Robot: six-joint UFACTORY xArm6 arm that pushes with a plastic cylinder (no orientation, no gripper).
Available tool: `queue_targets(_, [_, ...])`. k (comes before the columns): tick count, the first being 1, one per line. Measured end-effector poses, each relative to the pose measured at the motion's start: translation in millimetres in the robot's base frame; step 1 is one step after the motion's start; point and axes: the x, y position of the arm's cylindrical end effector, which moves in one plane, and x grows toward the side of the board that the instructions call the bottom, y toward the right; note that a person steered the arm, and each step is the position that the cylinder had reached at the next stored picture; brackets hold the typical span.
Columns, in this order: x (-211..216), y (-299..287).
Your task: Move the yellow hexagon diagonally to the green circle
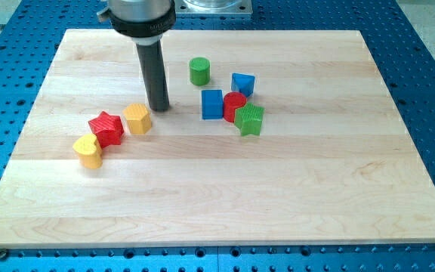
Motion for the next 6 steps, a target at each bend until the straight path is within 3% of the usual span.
queue_targets(1, [-2.7,-16.0])
queue_targets(3, [64.8,-16.6])
queue_targets(6, [96.7,-5.5])
